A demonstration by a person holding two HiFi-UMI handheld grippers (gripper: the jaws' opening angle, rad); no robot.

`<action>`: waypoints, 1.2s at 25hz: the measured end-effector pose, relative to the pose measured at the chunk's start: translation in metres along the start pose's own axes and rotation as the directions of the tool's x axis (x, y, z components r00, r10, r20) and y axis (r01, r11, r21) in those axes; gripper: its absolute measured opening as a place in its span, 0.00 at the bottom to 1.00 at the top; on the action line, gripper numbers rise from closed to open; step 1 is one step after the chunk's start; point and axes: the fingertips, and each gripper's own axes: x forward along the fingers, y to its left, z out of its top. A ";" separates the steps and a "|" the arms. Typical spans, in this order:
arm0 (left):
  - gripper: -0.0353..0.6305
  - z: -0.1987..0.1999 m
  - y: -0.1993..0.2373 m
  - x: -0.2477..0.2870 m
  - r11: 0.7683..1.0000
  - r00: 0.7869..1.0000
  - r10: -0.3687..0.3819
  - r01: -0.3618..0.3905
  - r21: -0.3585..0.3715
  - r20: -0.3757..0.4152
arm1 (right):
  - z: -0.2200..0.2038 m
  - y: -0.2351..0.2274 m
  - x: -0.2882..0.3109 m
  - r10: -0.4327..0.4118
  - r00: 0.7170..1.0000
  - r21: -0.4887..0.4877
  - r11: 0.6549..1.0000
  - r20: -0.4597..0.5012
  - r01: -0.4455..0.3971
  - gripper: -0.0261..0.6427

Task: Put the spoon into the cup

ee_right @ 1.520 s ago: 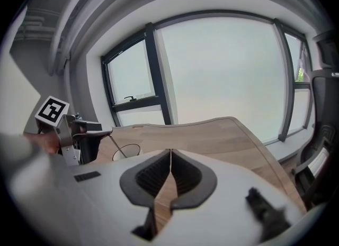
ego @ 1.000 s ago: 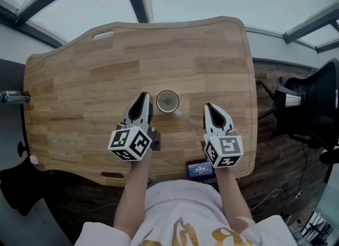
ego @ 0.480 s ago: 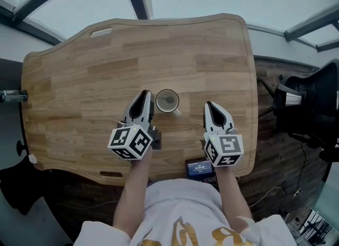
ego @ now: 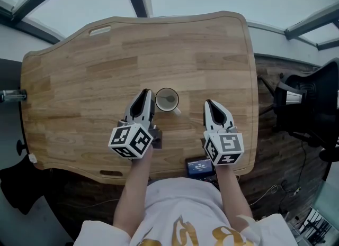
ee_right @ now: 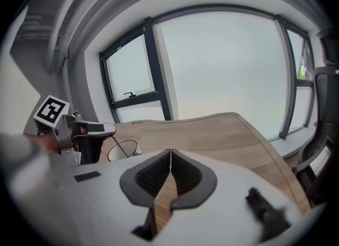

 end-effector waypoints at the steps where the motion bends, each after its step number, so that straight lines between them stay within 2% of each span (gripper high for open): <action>1: 0.13 0.000 0.000 0.000 1.000 1.000 0.000 0.000 0.000 -0.001 | 0.000 0.000 0.000 0.000 1.000 0.000 1.000 0.000 0.000 0.09; 13: 0.13 -0.007 -0.003 0.003 1.000 1.000 0.009 -0.009 0.023 -0.018 | -0.001 -0.003 -0.001 0.001 1.000 -0.001 1.000 -0.002 -0.001 0.09; 19: 0.13 -0.010 -0.006 0.005 0.995 0.999 0.015 -0.011 0.095 -0.037 | -0.001 -0.004 0.000 0.007 1.000 0.002 1.000 -0.005 -0.007 0.09; 30: 0.13 -0.013 -0.007 0.007 0.991 0.999 0.019 -0.013 0.136 -0.044 | -0.002 -0.003 0.000 0.010 1.000 0.000 1.000 -0.004 -0.010 0.09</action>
